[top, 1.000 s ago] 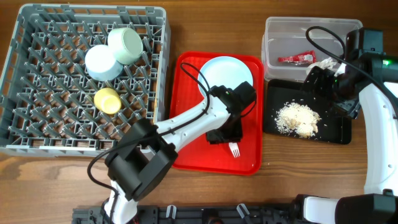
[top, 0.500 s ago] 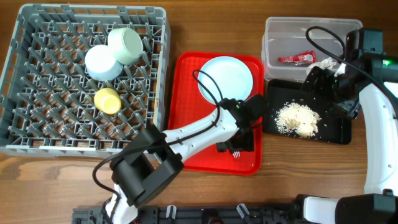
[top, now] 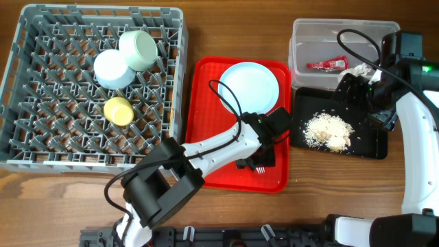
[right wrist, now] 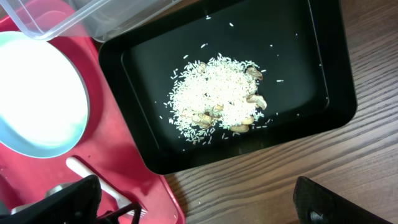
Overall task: Sort waste into correct bins and load items into the dishwasher rack
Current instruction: 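Grasp the white fork with the left gripper and lift it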
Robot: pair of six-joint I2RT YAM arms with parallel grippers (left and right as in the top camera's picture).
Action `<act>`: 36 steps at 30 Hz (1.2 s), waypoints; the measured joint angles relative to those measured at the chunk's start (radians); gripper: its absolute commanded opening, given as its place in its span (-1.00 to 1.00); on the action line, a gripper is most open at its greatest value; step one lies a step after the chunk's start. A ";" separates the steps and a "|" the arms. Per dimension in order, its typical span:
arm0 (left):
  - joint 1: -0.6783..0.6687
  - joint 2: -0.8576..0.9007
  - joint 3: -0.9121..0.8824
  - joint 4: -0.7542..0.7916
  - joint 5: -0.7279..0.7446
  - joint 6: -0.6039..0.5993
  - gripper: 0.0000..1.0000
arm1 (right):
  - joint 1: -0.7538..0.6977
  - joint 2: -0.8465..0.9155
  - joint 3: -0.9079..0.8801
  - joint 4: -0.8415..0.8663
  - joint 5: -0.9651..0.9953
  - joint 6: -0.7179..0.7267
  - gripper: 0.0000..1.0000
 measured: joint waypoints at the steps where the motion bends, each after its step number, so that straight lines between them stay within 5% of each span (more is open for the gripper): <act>1: 0.000 0.000 0.000 0.000 -0.010 0.000 0.18 | 0.000 0.000 0.000 0.000 0.000 0.000 0.99; 9: 0.000 0.003 0.000 -0.002 -0.043 -0.003 0.15 | 0.000 0.000 0.000 0.000 0.000 0.000 1.00; 17: 0.000 0.014 0.000 -0.012 -0.048 -0.014 -0.67 | 0.000 0.000 0.000 0.000 0.000 0.000 1.00; 36: 0.008 0.015 -0.002 -0.035 -0.048 -0.010 -0.92 | 0.000 0.000 0.000 0.000 0.000 0.000 1.00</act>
